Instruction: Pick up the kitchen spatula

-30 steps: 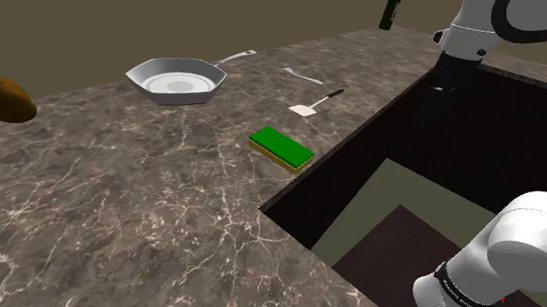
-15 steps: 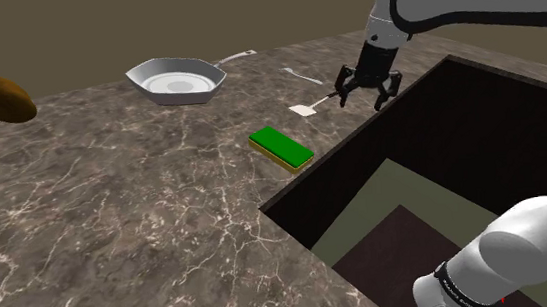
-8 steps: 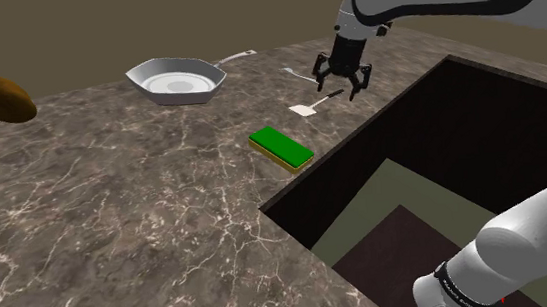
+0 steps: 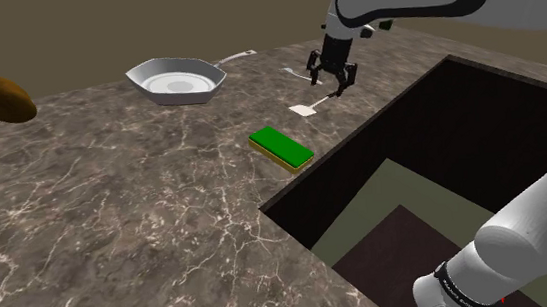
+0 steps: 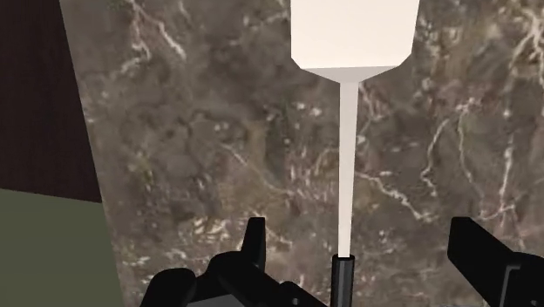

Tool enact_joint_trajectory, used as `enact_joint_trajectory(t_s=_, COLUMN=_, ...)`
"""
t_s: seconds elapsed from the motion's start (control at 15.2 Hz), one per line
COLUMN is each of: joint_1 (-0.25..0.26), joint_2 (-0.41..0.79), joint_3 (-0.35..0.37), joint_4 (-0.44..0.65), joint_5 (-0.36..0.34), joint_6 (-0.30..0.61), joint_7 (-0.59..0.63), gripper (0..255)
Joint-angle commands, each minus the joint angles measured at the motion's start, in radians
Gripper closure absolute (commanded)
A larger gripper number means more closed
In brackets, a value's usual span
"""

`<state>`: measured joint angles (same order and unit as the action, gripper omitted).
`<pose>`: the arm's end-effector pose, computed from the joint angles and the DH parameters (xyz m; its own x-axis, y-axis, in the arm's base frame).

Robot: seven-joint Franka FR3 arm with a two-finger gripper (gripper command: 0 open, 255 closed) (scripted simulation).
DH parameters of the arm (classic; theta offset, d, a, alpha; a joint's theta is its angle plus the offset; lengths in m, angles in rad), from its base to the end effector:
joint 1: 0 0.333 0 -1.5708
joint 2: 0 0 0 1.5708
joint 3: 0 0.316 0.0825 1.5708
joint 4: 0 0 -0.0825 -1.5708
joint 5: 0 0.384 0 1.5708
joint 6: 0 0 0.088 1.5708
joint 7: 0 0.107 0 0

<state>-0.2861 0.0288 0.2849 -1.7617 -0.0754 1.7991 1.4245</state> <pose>0.5730 -0.0088 0.5379 0.1606 -0.9848 0.0661 -0.9870 -0.1609 0.0004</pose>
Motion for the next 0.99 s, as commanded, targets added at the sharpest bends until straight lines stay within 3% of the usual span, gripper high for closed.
enact_joint_trajectory(t_s=0.0, joint_1=0.0, joint_2=0.004, joint_3=0.0, joint_4=-0.024, joint_5=-0.002, joint_6=0.028, joint_7=0.007, gripper=0)
enact_joint_trajectory(t_s=0.26, joint_1=0.0, joint_2=0.006, joint_3=0.0, joint_4=-0.056, joint_5=-0.003, joint_6=0.062, joint_7=0.009, gripper=0)
enact_joint_trajectory(t_s=0.33, joint_1=0.0, joint_2=0.007, joint_3=0.0, joint_4=-0.056, joint_5=-0.004, joint_6=0.063, joint_7=0.009, gripper=255)
enact_joint_trajectory(t_s=0.92, joint_1=0.0, joint_2=0.006, joint_3=0.0, joint_4=-0.056, joint_5=-0.003, joint_6=0.062, joint_7=0.009, gripper=255)
